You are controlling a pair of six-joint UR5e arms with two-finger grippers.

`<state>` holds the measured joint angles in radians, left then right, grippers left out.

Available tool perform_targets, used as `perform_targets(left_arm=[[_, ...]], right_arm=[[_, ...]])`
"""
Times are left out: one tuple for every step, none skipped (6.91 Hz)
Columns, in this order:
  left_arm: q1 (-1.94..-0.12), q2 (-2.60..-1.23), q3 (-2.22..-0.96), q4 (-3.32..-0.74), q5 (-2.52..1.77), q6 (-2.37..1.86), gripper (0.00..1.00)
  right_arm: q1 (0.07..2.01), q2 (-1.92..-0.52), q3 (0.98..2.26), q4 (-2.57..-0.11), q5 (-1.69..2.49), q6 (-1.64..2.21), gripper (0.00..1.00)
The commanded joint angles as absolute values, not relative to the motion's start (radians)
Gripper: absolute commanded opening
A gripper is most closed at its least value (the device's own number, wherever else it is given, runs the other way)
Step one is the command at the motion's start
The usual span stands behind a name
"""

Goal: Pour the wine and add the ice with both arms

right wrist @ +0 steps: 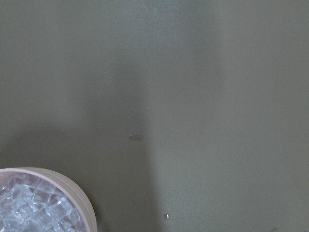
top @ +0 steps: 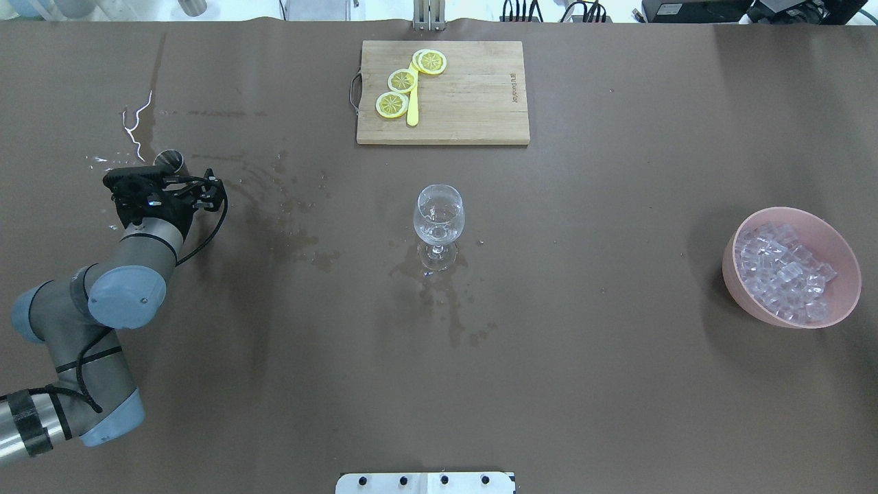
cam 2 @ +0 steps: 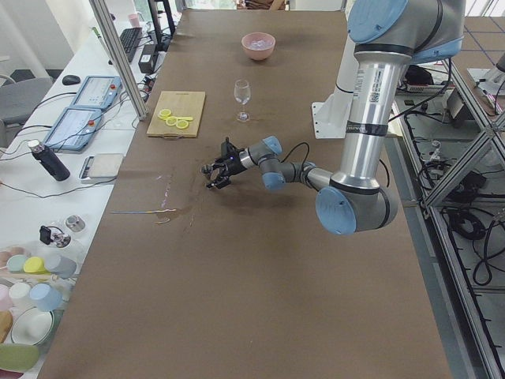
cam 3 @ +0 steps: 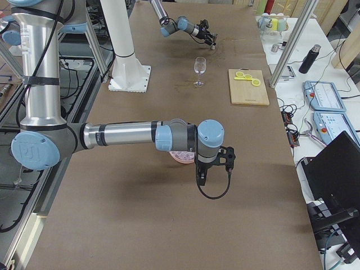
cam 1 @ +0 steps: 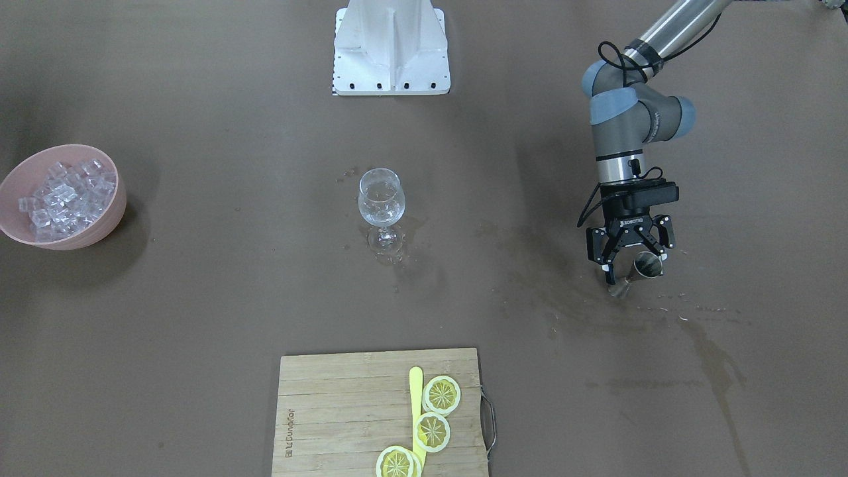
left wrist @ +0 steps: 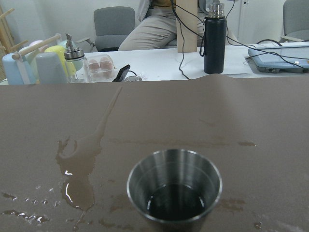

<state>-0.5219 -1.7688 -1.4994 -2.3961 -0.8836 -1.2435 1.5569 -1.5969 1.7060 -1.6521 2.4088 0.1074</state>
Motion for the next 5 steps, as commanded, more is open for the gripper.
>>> perform_targets(left_arm=[[-0.526, -1.776, -1.490, -2.396, -0.884, -1.244, 0.88], [-0.525, -1.776, -1.486, -2.398, -0.884, -1.244, 0.86], [-0.525, -1.779, -1.471, -2.417, -0.884, -1.246, 0.86], [-0.525, -1.789, -1.432, -2.474, -0.884, -1.244, 0.83], [-0.525, -1.799, -1.408, -2.506, -0.882, -1.246, 0.77]], right_arm=[[1.554, -1.597, 1.706, -1.652, 2.407, 0.107, 1.00], [1.551, -1.595, 1.706, -1.652, 2.407, 0.107, 1.00], [1.548, -1.595, 1.706, -1.652, 2.407, 0.107, 1.00], [1.548, -1.592, 1.704, -1.652, 2.407, 0.107, 1.00], [1.548, -1.592, 1.704, -1.652, 2.407, 0.107, 1.00]])
